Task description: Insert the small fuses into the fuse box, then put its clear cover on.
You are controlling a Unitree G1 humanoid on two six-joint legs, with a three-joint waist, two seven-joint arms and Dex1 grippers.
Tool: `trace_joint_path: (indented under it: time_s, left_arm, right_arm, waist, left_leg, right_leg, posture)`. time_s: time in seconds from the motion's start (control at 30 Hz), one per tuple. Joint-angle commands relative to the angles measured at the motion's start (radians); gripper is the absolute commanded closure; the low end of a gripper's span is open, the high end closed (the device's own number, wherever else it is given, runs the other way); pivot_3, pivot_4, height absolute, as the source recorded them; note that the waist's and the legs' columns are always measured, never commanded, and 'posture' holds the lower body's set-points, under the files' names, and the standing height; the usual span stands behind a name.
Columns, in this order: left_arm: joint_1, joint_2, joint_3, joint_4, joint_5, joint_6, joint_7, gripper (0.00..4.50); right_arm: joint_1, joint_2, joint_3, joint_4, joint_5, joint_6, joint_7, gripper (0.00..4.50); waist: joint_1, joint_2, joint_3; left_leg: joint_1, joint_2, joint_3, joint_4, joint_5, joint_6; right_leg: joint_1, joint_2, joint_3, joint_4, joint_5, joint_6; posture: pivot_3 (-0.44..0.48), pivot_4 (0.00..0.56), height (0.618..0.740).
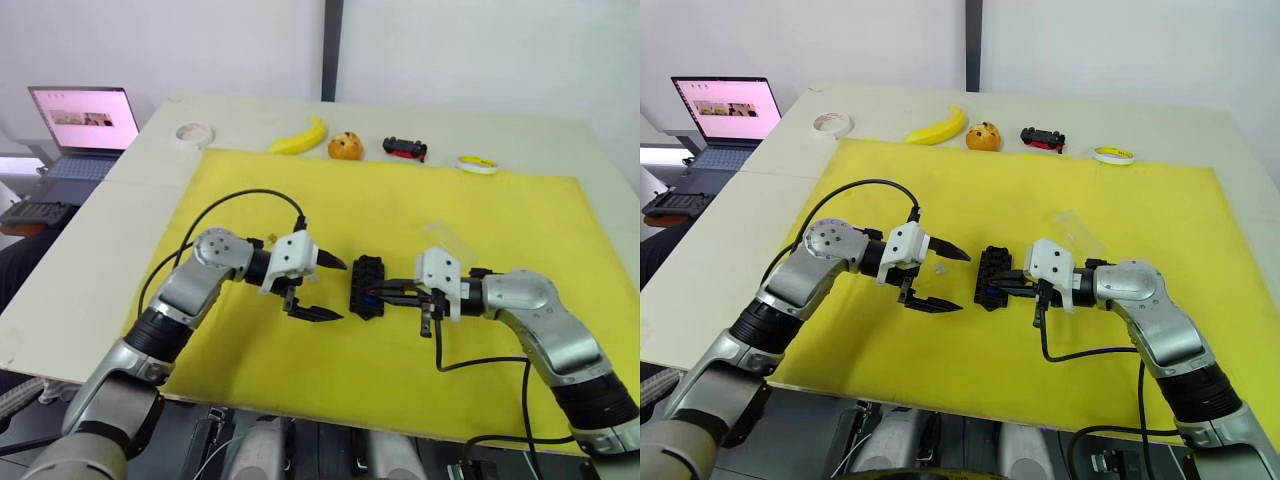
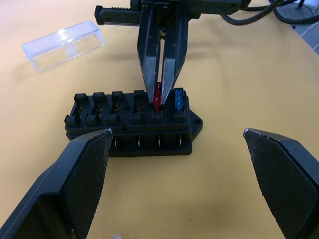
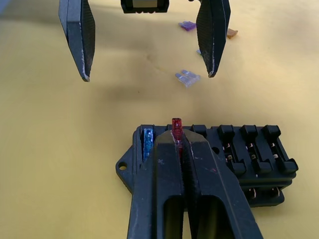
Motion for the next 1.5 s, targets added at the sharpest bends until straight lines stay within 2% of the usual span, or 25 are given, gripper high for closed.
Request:
trace_joint_path:
  time_s: [0.03, 1.2, 1.3, 1.43, 1.5]
  left_arm:
    - [-0.010, -0.004, 0.027, -0.029, -0.004, 0.001, 0.001, 0.05]
    - [-0.014, -0.007, 0.029, -0.033, 0.000, 0.009, -0.001, 0.05]
    - [-0.010, -0.008, 0.030, -0.035, 0.002, 0.008, 0.000, 0.00]
    - [-0.009, -0.007, 0.031, -0.027, 0.006, 0.001, -0.001, 0.00]
    - [-0.010, -0.007, 0.032, -0.021, 0.008, -0.003, -0.001, 0.00]
  right_arm:
    - [0.003, -0.009, -0.016, -0.019, -0.010, -0.010, 0.004, 4.50]
    - [0.004, 0.011, -0.001, -0.007, -0.058, -0.038, 0.002, 4.50]
    - [-0.001, -0.007, -0.032, -0.047, -0.027, -0.022, 0.013, 3.50]
    - [-0.014, -0.030, -0.077, -0.128, 0.039, 0.048, 0.015, 1.69]
    - [-0.016, -0.037, -0.095, -0.160, 0.064, 0.075, 0.013, 1.69]
  waist:
    - [0.000, 0.000, 0.000]
    - [-0.002, 0.000, 0.000]
    - [-0.002, 0.000, 0.000]
    - [-0.001, 0.000, 0.000]
    - [-0.001, 0.000, 0.000]
  left_leg:
    - [0.000, 0.000, 0.000, 0.000, 0.000, 0.000]
    - [0.000, 0.000, 0.000, 0.012, -0.003, 0.004]
    - [0.001, 0.000, 0.000, 0.012, -0.003, 0.004]
    - [0.000, 0.000, 0.000, 0.012, -0.003, 0.004]
    - [0.000, 0.000, 0.000, 0.012, -0.003, 0.004]
  right_leg:
    - [0.000, 0.000, 0.000, 0.000, 0.000, 0.000]
    - [0.003, 0.000, 0.000, 0.006, 0.000, 0.000]
    - [0.003, 0.000, 0.000, 0.006, 0.000, 0.000]
    - [0.003, 0.000, 0.000, 0.006, 0.000, 0.000]
    - [0.003, 0.000, 0.000, 0.006, 0.000, 0.000]
  posture:
    - [0.000, 0.150, 0.740]
    - [0.000, 0.150, 0.740]
    - [0.000, 0.150, 0.740]
    - [0.000, 0.150, 0.740]
    - [0.000, 0.150, 0.740]
